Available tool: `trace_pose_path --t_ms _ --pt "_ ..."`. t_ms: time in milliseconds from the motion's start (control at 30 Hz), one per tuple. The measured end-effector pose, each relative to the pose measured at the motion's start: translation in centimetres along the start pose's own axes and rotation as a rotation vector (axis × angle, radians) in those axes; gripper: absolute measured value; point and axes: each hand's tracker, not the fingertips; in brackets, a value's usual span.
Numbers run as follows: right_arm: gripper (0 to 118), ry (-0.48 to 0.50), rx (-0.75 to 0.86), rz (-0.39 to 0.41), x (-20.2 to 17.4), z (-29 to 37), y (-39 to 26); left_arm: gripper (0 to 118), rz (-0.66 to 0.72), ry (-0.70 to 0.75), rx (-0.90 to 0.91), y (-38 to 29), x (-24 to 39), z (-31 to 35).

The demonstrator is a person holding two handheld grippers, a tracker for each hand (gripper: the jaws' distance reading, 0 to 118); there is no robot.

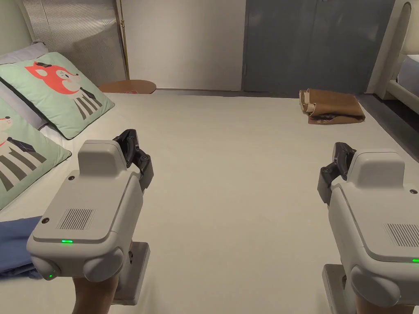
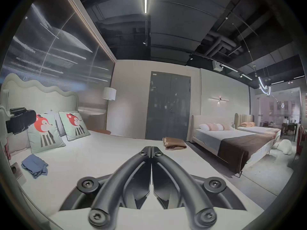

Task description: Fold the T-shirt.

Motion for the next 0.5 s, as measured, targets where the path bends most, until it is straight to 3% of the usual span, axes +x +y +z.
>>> trace_pose_path --t_ms 500 --pt "0 0.003 0.007 0.003 -0.15 -0.03 0.34 0 -0.007 -0.029 -0.030 -0.20 0.24 -0.04"
